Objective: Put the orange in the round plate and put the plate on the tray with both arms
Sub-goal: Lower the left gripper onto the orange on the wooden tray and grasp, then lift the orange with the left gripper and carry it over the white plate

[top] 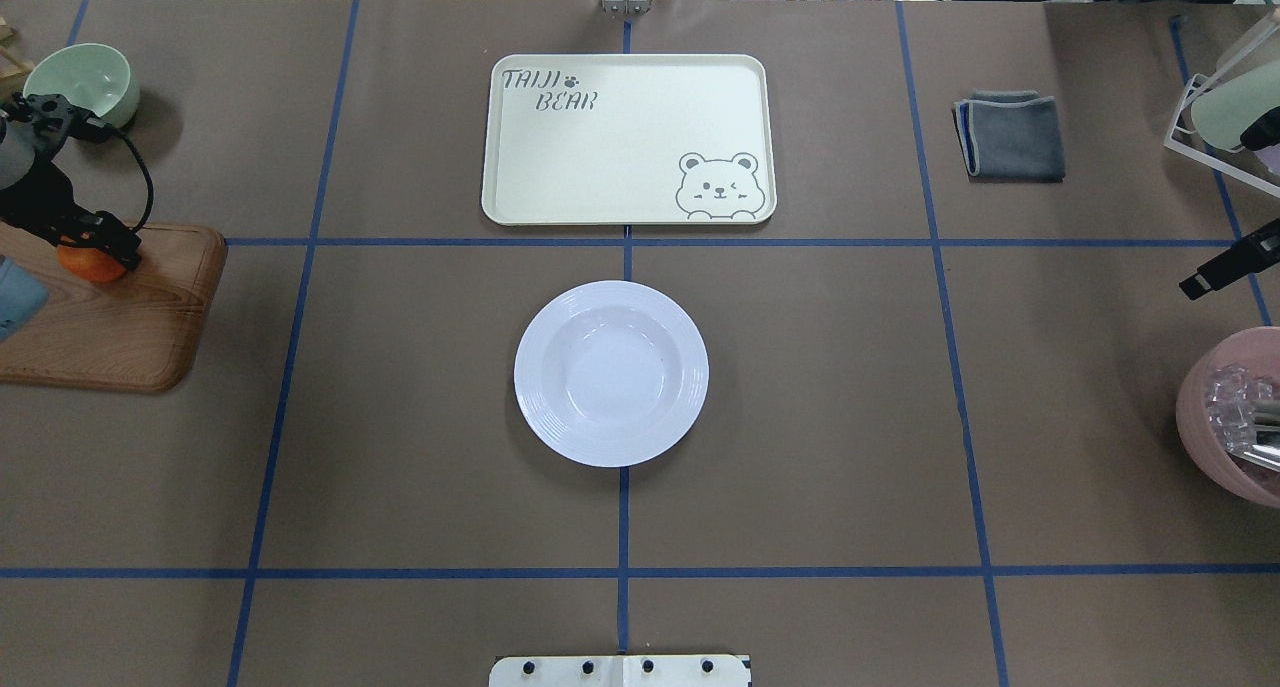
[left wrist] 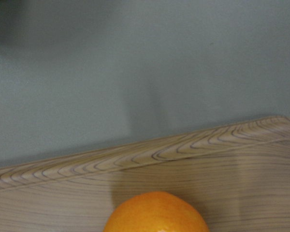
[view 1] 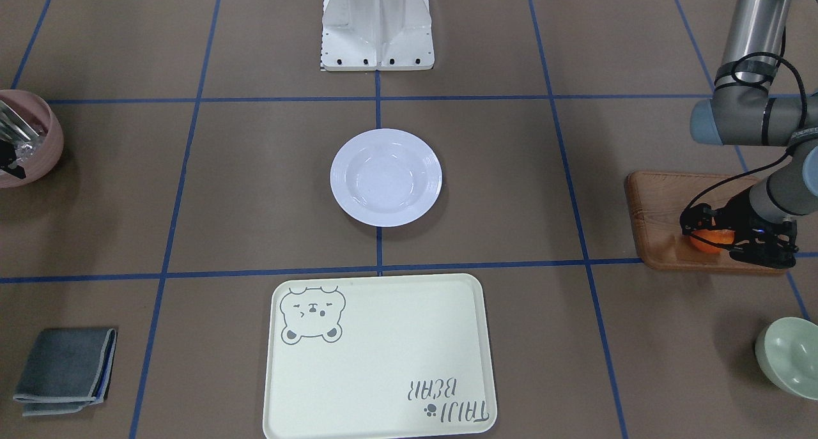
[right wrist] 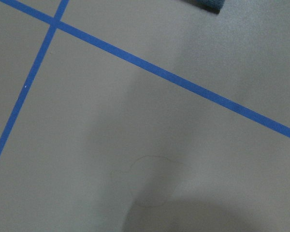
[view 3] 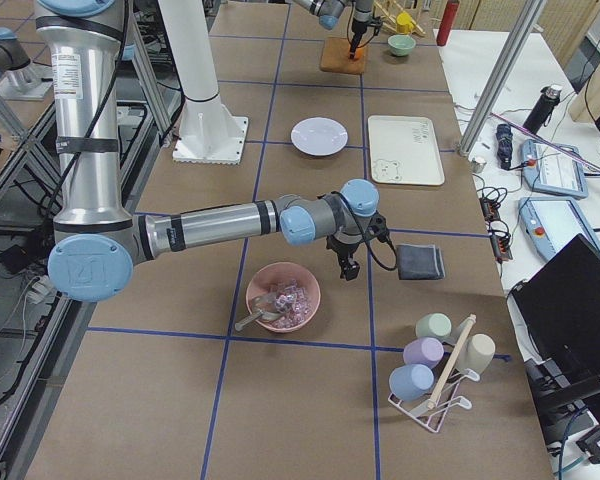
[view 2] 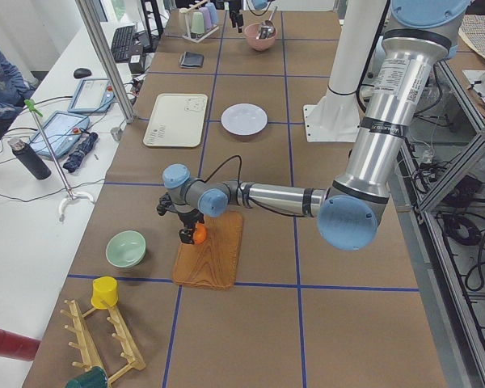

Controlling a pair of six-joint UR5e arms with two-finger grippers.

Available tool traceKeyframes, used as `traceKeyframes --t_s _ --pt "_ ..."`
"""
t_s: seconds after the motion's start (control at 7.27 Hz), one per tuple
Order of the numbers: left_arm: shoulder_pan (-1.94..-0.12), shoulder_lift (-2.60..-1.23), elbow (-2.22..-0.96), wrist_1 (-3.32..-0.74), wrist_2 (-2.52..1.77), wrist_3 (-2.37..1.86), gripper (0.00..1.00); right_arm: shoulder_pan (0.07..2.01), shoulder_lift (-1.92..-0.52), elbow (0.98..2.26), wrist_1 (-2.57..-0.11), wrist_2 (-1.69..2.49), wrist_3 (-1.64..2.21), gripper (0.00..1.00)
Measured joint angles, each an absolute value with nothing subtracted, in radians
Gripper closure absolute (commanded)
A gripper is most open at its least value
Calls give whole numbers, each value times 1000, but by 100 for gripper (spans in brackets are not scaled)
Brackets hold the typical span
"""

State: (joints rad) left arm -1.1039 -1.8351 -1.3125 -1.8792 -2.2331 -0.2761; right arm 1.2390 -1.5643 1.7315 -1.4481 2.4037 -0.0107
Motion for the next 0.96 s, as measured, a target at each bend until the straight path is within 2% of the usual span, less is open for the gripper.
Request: traceKeyframes --t_s 0.14,0.28,0.69,0.96 --pt "-1103 -1836 -1309 -1879 -2232 -276 78 1239 -1563 1732 -1448 2404 -11 0" --pt "-1103 -1839 -1310 -1876 -2232 -278 100 1238 -1562 1732 -1448 2404 -11 0" --pt "-1103 -1881 -1365 -1822 -2249 -398 100 1238 -1560 1733 -1448 2404 -11 0" --pt "-1086 -1908 -1508 -1730 -2312 -579 100 1238 -1560 1734 -1448 2404 -10 0"
